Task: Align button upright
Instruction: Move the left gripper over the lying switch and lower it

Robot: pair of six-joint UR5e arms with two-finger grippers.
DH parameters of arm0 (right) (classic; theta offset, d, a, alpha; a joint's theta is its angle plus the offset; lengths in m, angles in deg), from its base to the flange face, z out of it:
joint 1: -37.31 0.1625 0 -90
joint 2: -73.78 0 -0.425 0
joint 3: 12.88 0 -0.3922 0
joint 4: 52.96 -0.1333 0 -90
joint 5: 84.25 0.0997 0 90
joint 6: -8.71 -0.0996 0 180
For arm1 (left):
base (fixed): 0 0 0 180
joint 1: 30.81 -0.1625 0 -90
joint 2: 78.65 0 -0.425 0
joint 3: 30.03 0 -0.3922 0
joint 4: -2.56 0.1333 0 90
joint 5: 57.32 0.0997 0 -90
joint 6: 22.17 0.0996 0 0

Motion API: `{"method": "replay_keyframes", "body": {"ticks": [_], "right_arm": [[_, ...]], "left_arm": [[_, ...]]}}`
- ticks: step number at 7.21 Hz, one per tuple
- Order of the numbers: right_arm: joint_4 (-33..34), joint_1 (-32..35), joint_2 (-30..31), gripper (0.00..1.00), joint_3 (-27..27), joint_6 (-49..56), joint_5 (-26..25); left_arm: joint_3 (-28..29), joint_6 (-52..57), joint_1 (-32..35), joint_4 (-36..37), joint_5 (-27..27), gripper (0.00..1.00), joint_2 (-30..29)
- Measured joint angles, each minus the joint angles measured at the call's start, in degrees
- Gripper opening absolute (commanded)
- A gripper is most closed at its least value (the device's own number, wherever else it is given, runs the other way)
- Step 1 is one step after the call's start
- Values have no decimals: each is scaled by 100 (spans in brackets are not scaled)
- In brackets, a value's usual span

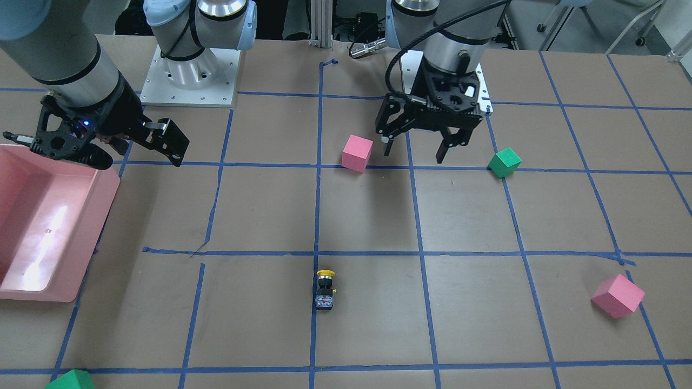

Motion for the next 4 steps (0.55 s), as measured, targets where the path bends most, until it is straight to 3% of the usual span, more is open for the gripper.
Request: {"method": "replay_keyframes", "body": {"ticks": [4], "right_arm": [[76, 0, 8, 100, -218, -8, 0]], "left_arm": [[-1595, -532, 587, 4037, 53, 100, -823]]}}
